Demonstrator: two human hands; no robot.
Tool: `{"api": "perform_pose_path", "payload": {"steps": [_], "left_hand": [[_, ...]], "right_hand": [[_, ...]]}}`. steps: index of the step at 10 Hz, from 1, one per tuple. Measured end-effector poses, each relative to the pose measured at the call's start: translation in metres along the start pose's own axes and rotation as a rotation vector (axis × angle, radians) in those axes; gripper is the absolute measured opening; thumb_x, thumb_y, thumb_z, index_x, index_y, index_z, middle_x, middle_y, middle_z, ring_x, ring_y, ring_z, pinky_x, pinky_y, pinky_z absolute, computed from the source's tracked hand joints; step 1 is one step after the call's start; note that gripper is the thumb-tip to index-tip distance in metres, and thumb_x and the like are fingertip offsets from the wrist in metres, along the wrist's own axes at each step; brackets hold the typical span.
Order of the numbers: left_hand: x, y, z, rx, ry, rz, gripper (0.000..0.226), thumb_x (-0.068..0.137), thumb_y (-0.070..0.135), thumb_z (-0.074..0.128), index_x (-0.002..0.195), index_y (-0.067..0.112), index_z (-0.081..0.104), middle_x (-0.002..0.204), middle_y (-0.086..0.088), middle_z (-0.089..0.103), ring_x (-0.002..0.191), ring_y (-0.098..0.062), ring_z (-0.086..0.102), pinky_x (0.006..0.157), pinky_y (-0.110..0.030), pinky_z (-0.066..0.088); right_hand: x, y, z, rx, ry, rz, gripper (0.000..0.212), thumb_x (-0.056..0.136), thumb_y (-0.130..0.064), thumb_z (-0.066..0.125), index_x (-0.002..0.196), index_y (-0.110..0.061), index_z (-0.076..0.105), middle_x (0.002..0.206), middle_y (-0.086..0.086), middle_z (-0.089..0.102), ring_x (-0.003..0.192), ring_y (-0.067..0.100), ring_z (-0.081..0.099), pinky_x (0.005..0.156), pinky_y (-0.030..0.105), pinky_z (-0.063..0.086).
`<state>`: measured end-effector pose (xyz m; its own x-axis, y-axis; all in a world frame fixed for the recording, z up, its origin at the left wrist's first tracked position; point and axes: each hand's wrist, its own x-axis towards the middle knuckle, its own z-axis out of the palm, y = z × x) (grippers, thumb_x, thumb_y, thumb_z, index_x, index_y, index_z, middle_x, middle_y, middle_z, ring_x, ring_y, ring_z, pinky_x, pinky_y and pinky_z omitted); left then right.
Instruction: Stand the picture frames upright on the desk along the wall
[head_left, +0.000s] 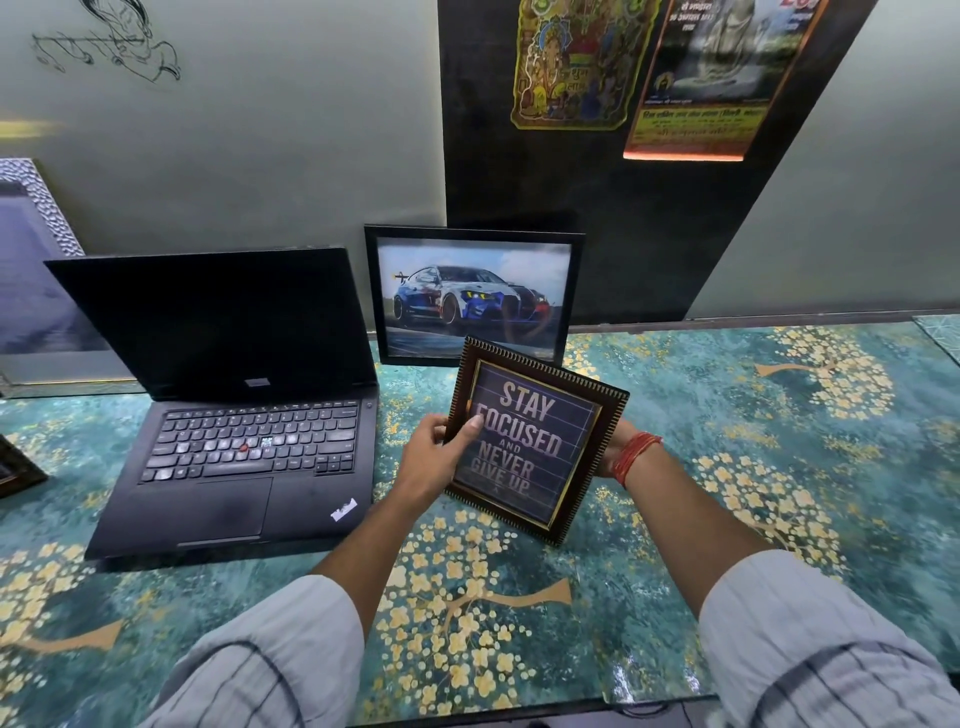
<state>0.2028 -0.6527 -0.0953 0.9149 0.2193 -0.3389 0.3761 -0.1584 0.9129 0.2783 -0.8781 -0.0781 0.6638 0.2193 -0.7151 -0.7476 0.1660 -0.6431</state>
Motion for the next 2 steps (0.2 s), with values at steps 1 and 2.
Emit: {"api": "perform_pose_path", "payload": {"steps": [1, 2], "left_hand": [[-0.002, 0.003, -0.01, -0.009, 0.069, 0.06, 0.053, 0.079, 0.058, 0.069, 0.112, 0.018, 0.057, 0.108, -0.008, 0.067, 0.105, -0.022, 0.066, 0.095, -0.04, 0.053], [-0.004, 0.019, -0.022, -0.05, 0.127, 0.125, 0.05, 0.078, 0.056, 0.069, 0.113, 0.021, 0.057, 0.111, -0.011, 0.067, 0.11, -0.023, 0.064, 0.104, -0.045, 0.05]], "right_hand": [[-0.01, -0.015, 0.002, 0.028, 0.1, -0.114, 0.02, 0.093, -0.017, 0.054, 0.088, -0.005, 0.069, 0.093, 0.017, 0.074, 0.079, 0.026, 0.074, 0.073, 0.04, 0.06], [-0.027, -0.034, 0.001, 0.0, 0.358, -0.374, 0.018, 0.083, -0.02, 0.07, 0.097, -0.009, 0.067, 0.104, 0.011, 0.07, 0.095, 0.024, 0.067, 0.076, 0.037, 0.056]]}}
